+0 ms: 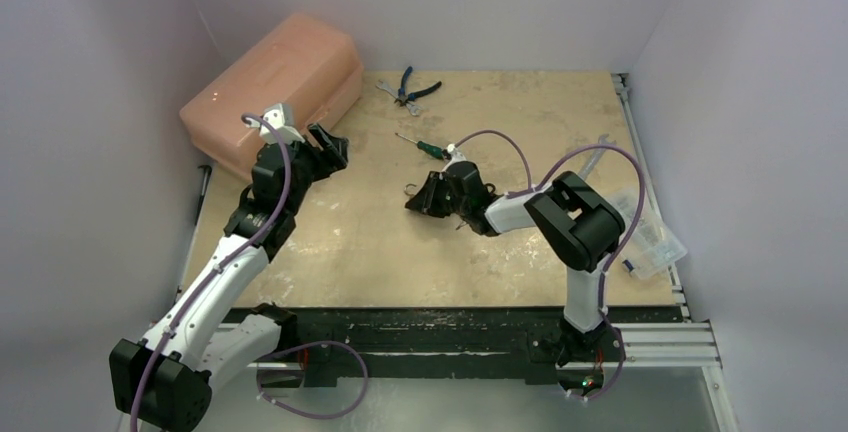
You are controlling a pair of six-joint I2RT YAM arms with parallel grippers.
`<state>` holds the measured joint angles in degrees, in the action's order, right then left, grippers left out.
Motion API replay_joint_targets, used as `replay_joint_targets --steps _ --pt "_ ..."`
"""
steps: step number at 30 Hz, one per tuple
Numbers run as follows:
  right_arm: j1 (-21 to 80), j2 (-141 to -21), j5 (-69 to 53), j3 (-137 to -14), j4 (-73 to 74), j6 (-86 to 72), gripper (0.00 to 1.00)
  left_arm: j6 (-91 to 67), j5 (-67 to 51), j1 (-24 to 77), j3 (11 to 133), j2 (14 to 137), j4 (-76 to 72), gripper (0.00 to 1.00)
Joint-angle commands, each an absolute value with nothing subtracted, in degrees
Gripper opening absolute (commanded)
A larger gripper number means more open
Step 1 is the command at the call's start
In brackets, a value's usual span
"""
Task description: Unlock with the key
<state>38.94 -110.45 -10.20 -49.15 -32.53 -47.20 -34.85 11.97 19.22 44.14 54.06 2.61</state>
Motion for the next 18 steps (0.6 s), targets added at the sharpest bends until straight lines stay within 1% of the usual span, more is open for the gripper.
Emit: replay_joint_targets --steps 1,3,8,12,18 --pt "37.9 -111.4 -13.9 -52.9 -29.4 -49.6 0.01 -34.4 11.3 18.6 44.0 53.0 -0.1 0.69" --pt "37.9 -112.1 -14.0 -53.8 -27.2 -49.3 0.14 -34.4 10.9 18.5 44.1 53.2 -0.1 0.69" --pt "37.6 -112.4 -14.4 -54.0 -25.7 -49.5 0.33 -34.5 10.7 18.2 44.0 52.8 -0.1 0.69" --pt "37.4 -112.4 -14.2 -54.1 -24.1 -49.9 0.45 -34.7 10.7 18.1 43.9 52.8 -0.1 0.7" --pt "37.2 -112.0 -12.6 -54.4 -20.7 -50.0 0.56 -34.8 10.3 18.0 43.9 52.9 -0.2 0.7"
